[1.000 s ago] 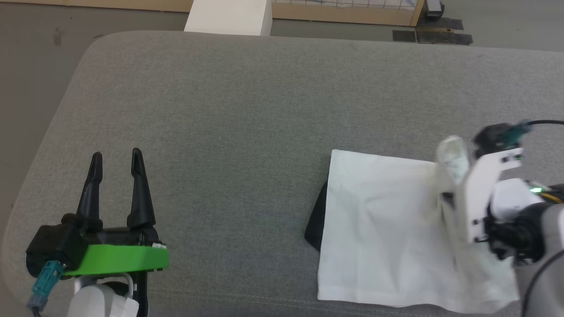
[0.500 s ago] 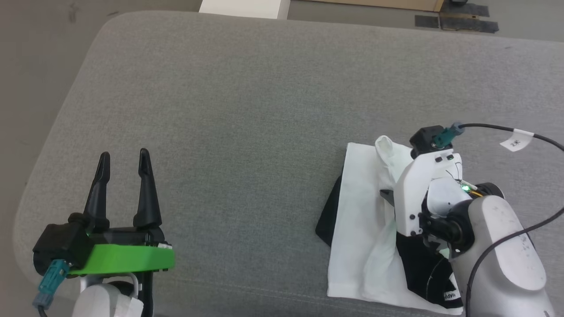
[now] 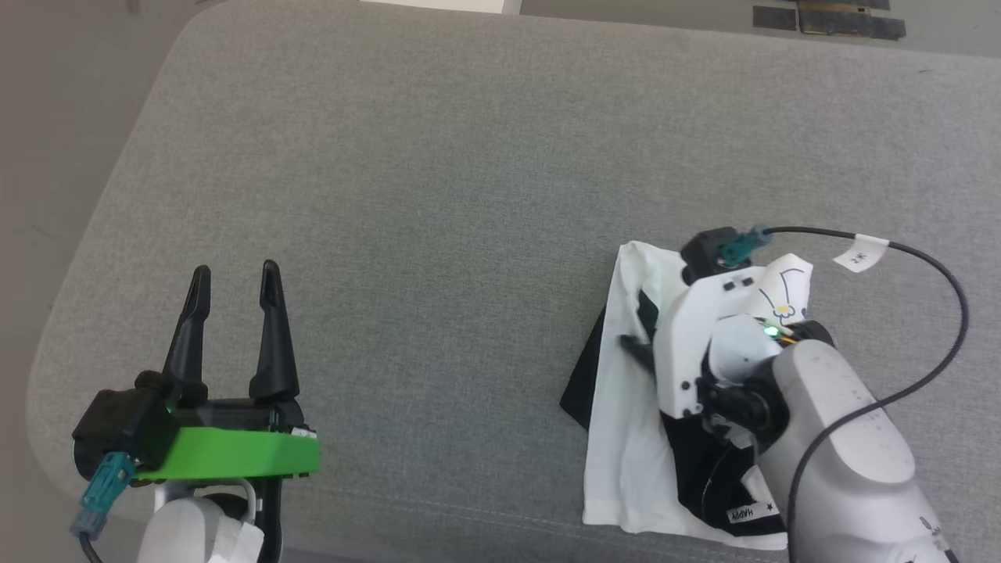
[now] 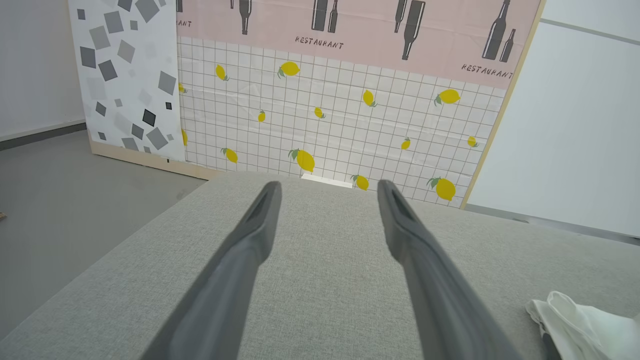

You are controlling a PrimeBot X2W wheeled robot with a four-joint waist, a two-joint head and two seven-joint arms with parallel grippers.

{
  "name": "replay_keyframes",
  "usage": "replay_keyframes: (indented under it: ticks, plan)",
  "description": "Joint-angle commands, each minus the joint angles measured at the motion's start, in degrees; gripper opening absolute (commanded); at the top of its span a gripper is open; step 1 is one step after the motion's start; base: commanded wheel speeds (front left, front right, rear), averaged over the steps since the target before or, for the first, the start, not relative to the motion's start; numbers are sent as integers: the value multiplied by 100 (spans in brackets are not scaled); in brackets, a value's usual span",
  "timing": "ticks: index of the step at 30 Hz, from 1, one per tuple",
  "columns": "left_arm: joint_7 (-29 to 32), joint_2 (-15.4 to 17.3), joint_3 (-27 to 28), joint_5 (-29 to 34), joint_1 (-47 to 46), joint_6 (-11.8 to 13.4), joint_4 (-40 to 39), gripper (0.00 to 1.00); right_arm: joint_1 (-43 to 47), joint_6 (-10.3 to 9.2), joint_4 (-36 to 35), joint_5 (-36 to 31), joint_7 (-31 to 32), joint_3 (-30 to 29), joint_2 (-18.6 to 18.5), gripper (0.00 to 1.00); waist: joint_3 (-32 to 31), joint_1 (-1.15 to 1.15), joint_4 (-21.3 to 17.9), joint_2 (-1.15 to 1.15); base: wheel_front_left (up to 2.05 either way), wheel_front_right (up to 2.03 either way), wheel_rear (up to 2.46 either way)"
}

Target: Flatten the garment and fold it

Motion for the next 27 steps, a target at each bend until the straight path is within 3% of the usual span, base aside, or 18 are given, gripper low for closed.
replay_keyframes:
  ticks: [1,7,10,15,21,27]
  plan:
    - [-22,-16,2,-58,-80,-39,29,100,-134,-8,8,159,-113,162,40,100,-43,0,-34,0,0,0,0]
    - [-22,-16,7,-5,-36,-39,57,100,-313,-8,-522,709,-467,720,41,100,-225,0,-166,0,0,0,0]
    - [-22,-16,-4,23,-2,-39,59,100,-289,-8,-893,681,-657,634,41,100,-318,0,-230,0,0,0,0]
    - [-22,-16,-24,61,70,-39,38,100,139,-8,-1557,-74,-698,-210,-98,100,-450,0,-324,0,0,0,0]
    - [-22,-16,-54,58,121,-39,16,100,1059,-8,-2223,-781,-310,-1345,-84,100,-457,0,-392,0,0,0,0]
    - [-22,-16,-125,43,61,-39,33,100,1701,-8,-2425,-1152,121,-1843,3,100,-359,0,-367,0,0,0,0]
